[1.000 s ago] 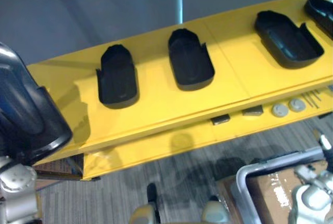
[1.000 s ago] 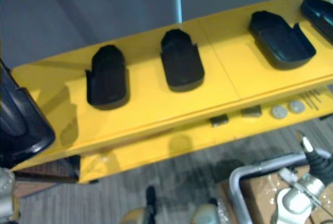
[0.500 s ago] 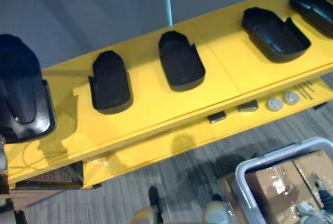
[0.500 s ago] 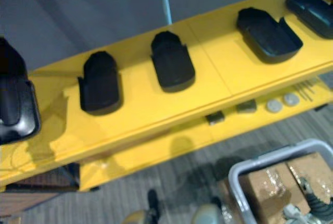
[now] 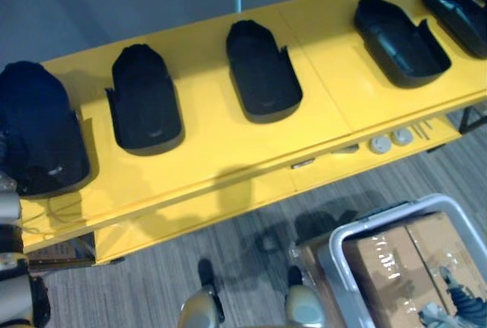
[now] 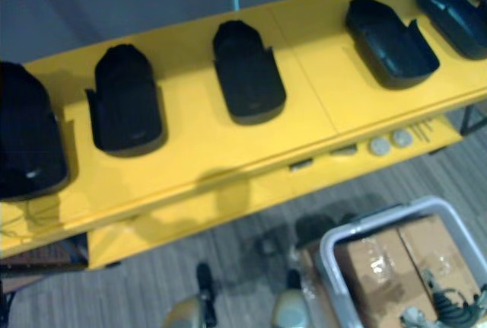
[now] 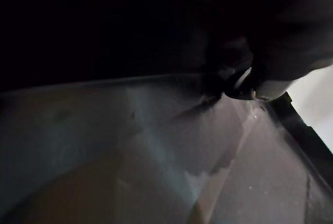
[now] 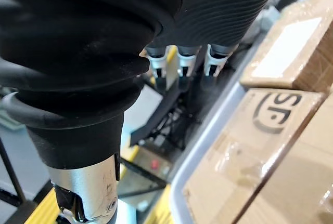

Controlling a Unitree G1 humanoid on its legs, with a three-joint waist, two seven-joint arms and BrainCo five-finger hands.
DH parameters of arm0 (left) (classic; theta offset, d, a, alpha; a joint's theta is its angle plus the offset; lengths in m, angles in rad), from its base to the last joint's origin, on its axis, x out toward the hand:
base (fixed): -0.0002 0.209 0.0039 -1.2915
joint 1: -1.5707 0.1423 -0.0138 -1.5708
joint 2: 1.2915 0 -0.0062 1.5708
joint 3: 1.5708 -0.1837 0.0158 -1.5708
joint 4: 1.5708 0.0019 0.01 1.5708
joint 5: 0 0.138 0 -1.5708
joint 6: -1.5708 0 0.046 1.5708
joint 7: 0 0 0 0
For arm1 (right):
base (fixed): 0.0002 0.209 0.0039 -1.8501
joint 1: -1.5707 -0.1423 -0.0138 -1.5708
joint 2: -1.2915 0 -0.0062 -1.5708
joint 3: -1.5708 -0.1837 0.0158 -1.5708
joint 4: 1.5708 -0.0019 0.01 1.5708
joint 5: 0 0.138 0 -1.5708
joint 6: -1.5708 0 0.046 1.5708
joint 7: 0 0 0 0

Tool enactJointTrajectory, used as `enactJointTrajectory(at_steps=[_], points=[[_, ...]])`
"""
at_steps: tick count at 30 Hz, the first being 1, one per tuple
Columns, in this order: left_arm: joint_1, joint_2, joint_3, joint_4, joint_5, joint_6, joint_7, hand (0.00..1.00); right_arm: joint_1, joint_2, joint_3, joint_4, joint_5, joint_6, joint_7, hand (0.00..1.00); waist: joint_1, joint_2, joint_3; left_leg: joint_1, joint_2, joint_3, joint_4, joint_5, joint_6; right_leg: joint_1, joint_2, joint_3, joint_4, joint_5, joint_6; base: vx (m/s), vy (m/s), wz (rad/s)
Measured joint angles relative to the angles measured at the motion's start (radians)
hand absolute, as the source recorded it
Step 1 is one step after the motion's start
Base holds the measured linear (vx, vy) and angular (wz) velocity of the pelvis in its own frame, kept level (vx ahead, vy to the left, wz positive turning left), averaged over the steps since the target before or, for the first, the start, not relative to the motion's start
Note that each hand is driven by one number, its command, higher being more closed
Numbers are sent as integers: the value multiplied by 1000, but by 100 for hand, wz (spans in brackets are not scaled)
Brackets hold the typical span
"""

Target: Walk over and take plastic housings, then place them on the shelf

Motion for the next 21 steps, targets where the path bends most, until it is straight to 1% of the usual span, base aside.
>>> enactJointTrajectory(at_steps=[1, 3, 6, 7, 8, 10, 12, 13, 15, 17, 18, 19, 20, 21], points=[[-4, 0, 0, 0, 1, 0, 5, 0, -1, 0, 1, -2, 0, 0, 0, 0, 2, 9, 6, -9, 5, -1, 15, -13, 1, 0, 3, 0, 0, 5, -6, 0, 0, 0], [-16, 0, 0, 0, 2, 0, 21, 0, -1, 0, 6, -2, 1, 0, 0, 0, 5, 13, 23, -15, 9, -1, 32, -25, 1, 0, 6, 3, 1, 9, -6, 1, 5, -2], [-46, 0, 1, 0, 2, 0, 55, 0, -2, 0, 23, -1, 2, 0, 0, 0, 8, 10, 46, -19, 16, -3, 42, -30, 0, 0, 12, 5, 1, 10, -7, -1, 1, -1], [-56, 0, 1, 0, 2, 0, 69, 0, -4, 0, 26, -1, 4, 0, 0, 0, 9, 10, 54, -23, 23, -3, 42, -30, -1, -5, 19, 7, 1, 16, -16, -10, -15, -3], [-62, 0, 1, 0, 2, 0, 76, 0, -5, 0, 30, -2, 12, -1, 1, 0, 9, 11, 54, -33, 29, -3, 44, -30, -1, -16, 26, 10, 1, 22, -24, 1, -16, -4], [-64, -1, 1, 0, 1, 2, 86, 0, -9, 0, 30, -1, 22, -1, 1, 0, 5, 8, 56, -47, 33, -3, 49, -22, -4, -35, 32, 19, 4, 28, -23, 26, -1, 1], [-72, -1, 1, 0, 1, 14, 98, 0, -9, 1, 31, 0, 22, -1, 1, 0, 2, 5, 60, -49, 33, -6, 65, -22, -5, -36, 32, 26, 7, 28, -23, 44, 3, 1], [-81, -1, 1, 0, 0, 26, 117, 0, -9, 1, 31, 0, 22, -1, 2, 0, 2, 5, 62, -49, 35, -3, 77, -24, -7, -36, 32, 26, 16, 28, -23, 0, 0, 0], [-98, 0, 2, 0, 0, 32, 134, 0, -9, 2, 31, 1, 22, -2, 2, 0, 2, 7, 63, -48, 35, -3, 78, -24, -7, -35, 33, 26, 23, 28, -23, 2, 4, 2], [-103, -1, 4, 0, -4, 50, 165, 0, -10, 5, 35, 1, 21, -2, 3, 0, 3, 9, 65, -48, 35, -3, 81, -26, -7, -35, 32, 26, 23, 28, -23, -16, 4, -1], [-103, -1, 6, 1, -12, 63, 196, 0, -10, 8, 39, 2, 20, -2, 3, 0, 3, 12, 67, -50, 37, -3, 90, -32, -6, -33, 33, 26, 23, 28, -23, -43, 5, -6], [-103, -1, 10, 1, -19, 65, 238, 0, -10, 10, 39, 5, 20, -2, 3, 0, 5, 15, 71, -50, 40, -3, 101, -40, -6, -29, 34, 26, 23, 27, -23, -49, 6, -7], [-103, 0, 13, 1, -21, 65, 256, 0, -10, 10, 39, 8, 19, -2, 3, 0, 5, 17, 72, -51, 40, -2, 105, -43, -6, -29, 34, 26, 23, 27, -23, -55, 6, -7], [-106, 1, 19, 0, -34, 64, 312, 0, -10, 10, 39, 14, 20, -2, 4, 0, 4, 21, 74, -49, 40, -2, 108, -45, -6, -26, 34, 25, 23, 26, -22, -58, 6, -4]])
